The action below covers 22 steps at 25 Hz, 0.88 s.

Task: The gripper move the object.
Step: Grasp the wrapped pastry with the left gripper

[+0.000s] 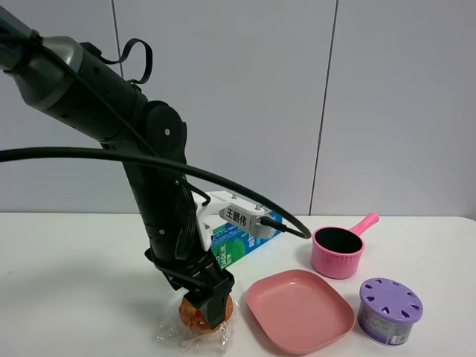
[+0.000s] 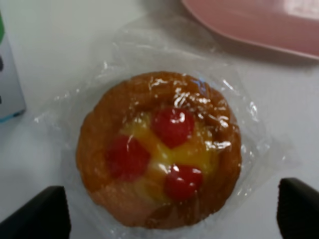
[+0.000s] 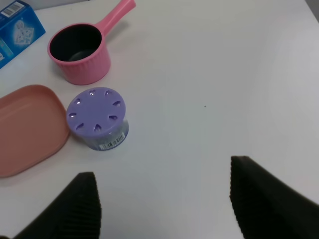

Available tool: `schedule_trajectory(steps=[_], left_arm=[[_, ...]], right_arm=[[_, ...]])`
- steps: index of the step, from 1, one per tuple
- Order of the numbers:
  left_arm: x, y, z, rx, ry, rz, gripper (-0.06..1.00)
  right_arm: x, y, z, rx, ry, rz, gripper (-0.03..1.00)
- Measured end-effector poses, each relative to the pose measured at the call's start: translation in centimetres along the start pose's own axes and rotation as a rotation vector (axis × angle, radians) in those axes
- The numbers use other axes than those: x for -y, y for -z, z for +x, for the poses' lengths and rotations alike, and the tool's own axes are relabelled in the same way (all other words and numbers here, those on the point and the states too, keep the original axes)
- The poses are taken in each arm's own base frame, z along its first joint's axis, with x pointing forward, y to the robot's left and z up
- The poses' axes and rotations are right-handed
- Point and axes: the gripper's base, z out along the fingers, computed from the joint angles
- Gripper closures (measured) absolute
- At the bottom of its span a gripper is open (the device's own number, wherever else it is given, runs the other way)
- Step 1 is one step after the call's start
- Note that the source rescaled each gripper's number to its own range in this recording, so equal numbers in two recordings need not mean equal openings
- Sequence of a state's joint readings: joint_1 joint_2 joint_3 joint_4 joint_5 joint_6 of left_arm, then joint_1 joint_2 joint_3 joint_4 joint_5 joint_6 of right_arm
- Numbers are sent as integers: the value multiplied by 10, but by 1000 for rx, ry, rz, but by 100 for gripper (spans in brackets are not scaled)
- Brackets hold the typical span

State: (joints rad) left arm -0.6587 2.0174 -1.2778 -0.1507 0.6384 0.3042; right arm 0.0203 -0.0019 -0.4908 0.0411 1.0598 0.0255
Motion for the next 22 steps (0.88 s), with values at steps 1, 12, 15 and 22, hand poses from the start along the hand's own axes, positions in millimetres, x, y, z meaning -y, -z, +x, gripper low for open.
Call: schedule_trajectory(steps=[1, 12, 15, 22], left_arm=[[0, 0, -1, 7, 0, -2, 29], [-1, -5, -1, 17, 2, -6, 30], [-1, -11, 0, 8, 3, -5, 30], [-2, -11, -4, 50, 8, -16, 30]], right_arm=[[0, 0, 0, 0, 0, 0, -3], [0, 0, 0, 0, 0, 0, -3], [0, 0, 0, 0, 0, 0, -3], [0, 0, 0, 0, 0, 0, -3]])
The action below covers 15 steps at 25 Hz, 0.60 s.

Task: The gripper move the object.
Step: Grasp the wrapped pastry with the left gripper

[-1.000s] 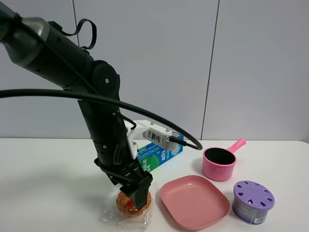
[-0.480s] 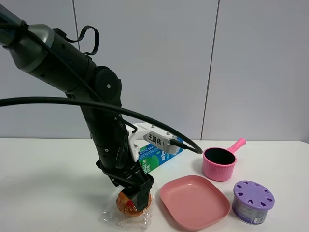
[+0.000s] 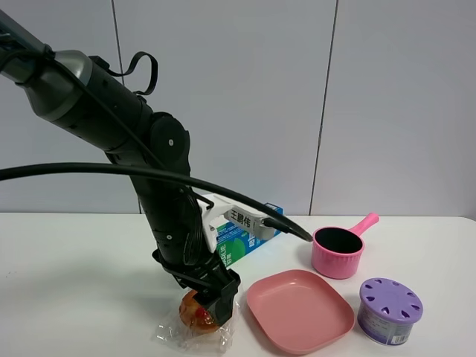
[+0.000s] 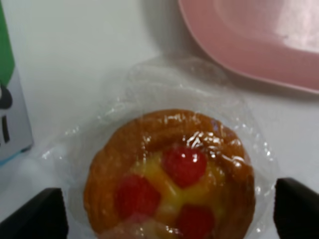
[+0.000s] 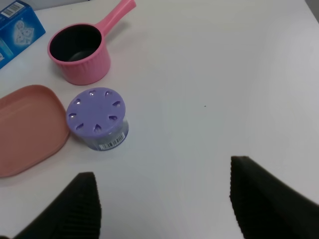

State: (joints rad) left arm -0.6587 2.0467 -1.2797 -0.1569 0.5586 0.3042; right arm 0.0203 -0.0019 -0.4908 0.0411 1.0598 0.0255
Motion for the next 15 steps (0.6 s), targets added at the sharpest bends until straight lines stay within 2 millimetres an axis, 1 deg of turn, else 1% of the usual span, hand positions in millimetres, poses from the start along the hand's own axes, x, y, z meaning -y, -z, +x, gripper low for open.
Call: schedule_trajectory(steps=[4, 9, 15], left_arm=[[0, -1, -1, 7, 2, -2, 30], [0, -11, 2, -15, 7, 4, 30], [0, -11, 1, -8, 10, 4, 30]], right_arm=[[0, 0, 0, 0, 0, 0, -3], [0, 0, 0, 0, 0, 0, -3], [0, 0, 0, 0, 0, 0, -3]])
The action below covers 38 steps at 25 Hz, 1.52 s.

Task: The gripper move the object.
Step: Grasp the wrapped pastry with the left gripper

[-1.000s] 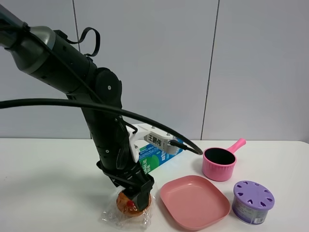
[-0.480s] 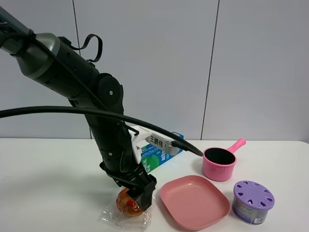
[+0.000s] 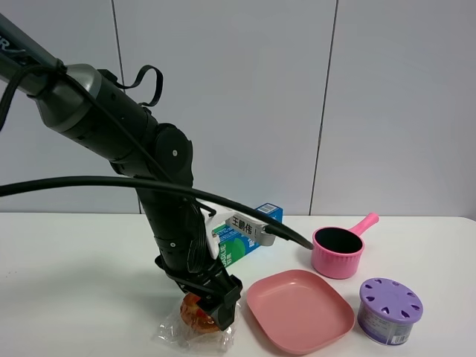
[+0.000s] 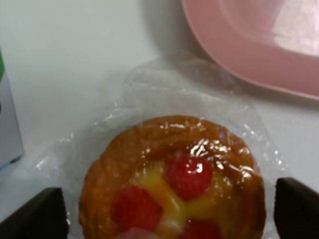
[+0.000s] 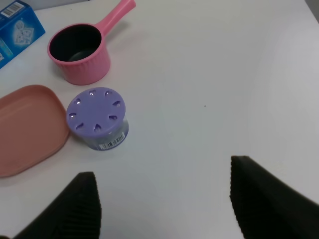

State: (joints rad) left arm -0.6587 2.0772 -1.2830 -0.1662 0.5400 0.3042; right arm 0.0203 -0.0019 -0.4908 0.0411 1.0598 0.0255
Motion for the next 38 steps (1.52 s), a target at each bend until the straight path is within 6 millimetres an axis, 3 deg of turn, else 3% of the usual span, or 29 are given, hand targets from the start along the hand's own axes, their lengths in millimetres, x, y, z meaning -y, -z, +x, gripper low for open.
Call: schedule_trajectory(steps=[8, 13, 15, 28, 38], left_arm=[[0, 0, 0, 2, 8, 4, 29], [1, 0, 0, 3, 13, 7, 1], [1, 0, 0, 5, 13, 7, -4], [0, 0, -3, 30, 14, -1, -5], [0, -14, 3, -11, 19, 8, -5]], right_arm=[[0, 0, 0, 0, 0, 0, -3], [0, 0, 0, 0, 0, 0, -3], [0, 0, 0, 0, 0, 0, -3], [0, 0, 0, 0, 0, 0, -3], [0, 0, 0, 0, 0, 0, -3]])
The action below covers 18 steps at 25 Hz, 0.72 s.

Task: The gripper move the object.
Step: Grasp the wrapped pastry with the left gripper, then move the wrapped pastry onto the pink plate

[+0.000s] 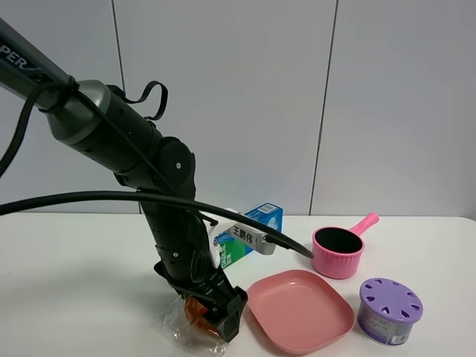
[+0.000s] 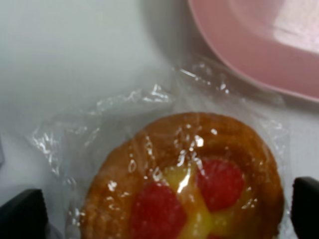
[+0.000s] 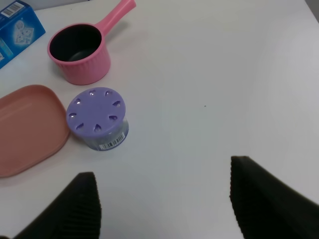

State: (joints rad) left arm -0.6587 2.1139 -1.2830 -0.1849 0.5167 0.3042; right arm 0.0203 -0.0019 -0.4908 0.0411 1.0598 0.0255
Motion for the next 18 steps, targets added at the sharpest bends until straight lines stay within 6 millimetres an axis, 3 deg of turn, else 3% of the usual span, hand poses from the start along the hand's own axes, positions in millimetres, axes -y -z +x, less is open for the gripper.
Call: schedule_trajectory(steps=[6, 8, 10, 12, 13, 18], left_arm=[[0, 0, 0, 1, -1, -1, -3], [0, 0, 0, 1, -1, -1, 14], [0, 0, 0, 2, -1, -1, 46], [0, 0, 0, -1, -1, 0, 88], [0, 0, 0, -3, -1, 0, 94], [0, 0, 1, -7, -1, 2, 94]], right_arm=[[0, 0, 0, 0, 0, 0, -3], [0, 0, 0, 0, 0, 0, -3], [0, 0, 0, 0, 0, 0, -3], [0, 0, 0, 0, 0, 0, -3], [0, 0, 0, 0, 0, 0, -3], [0, 0, 0, 0, 0, 0, -3]])
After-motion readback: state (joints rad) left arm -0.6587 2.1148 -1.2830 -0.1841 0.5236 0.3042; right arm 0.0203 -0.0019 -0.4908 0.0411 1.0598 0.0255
